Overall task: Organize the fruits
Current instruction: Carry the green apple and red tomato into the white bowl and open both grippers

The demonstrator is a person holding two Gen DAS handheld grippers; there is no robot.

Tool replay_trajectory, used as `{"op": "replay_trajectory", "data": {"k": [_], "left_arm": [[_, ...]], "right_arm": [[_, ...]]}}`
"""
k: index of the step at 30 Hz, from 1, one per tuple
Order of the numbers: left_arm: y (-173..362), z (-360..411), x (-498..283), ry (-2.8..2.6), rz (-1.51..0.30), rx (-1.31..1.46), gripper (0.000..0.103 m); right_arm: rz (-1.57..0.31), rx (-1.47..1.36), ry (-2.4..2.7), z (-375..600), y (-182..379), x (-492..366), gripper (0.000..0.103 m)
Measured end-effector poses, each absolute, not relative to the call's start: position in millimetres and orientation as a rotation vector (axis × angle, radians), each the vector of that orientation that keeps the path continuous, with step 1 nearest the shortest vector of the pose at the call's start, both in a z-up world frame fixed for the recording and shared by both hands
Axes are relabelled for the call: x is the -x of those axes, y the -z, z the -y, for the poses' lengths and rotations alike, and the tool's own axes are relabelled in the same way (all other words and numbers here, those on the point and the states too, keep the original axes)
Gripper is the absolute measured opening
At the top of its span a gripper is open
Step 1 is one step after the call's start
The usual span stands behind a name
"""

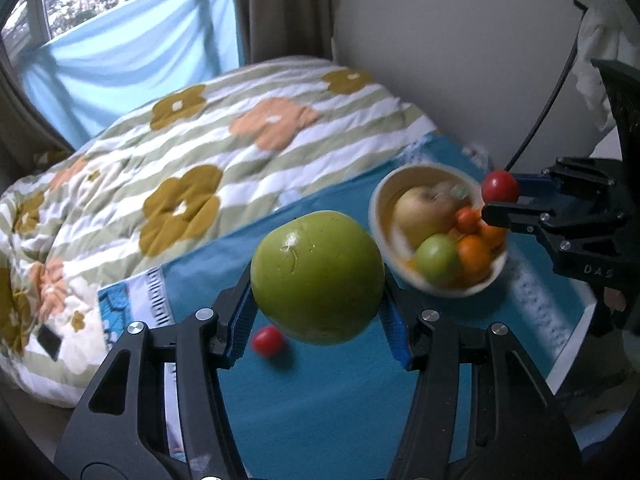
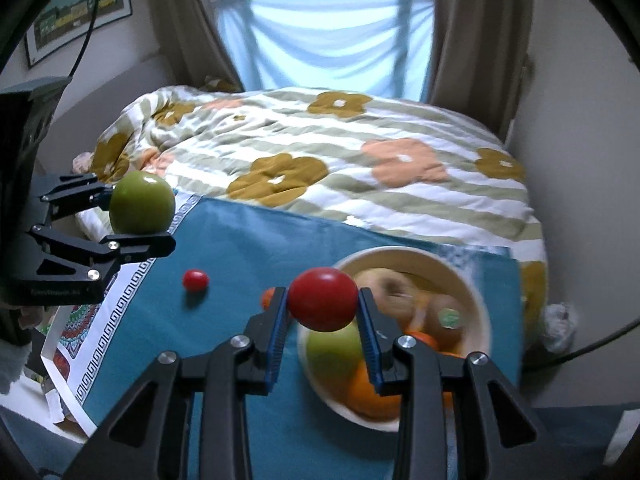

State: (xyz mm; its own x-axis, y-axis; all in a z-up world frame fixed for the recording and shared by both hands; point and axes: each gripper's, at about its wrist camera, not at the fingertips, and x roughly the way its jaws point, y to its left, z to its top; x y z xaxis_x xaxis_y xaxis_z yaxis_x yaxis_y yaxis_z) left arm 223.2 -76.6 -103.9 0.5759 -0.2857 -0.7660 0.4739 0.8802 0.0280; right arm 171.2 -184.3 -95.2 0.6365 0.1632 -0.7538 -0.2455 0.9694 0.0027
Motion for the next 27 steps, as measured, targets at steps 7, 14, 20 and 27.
{"op": "replay_trajectory", "data": {"k": [7,14,20,27], "left_arm": [[93.0,131.6,-225.5,0.479,-0.824,-0.189,0.06],[94.4,179.5,-248.2,0.531,-0.825,-0.215,0.06],[108.7,215.6,-282.5,0.607,-0.856,-0.278,0.06],[132.4,242.9,-324.7,0.68,-0.912,-0.328,0.06]], "right_arm": [[-0.859,0.056,-0.213,247.1,81.1,-158.9,0.031],[-0.87,0.04,-0.179,284.1,83.3,-158.0,0.031],[-0.886,-0.009,-0.134,303.5,93.6,-165.3,0.031],[-0.912,-0.063,-0.083,319.6,109.7,-184.9,0.031]]}}
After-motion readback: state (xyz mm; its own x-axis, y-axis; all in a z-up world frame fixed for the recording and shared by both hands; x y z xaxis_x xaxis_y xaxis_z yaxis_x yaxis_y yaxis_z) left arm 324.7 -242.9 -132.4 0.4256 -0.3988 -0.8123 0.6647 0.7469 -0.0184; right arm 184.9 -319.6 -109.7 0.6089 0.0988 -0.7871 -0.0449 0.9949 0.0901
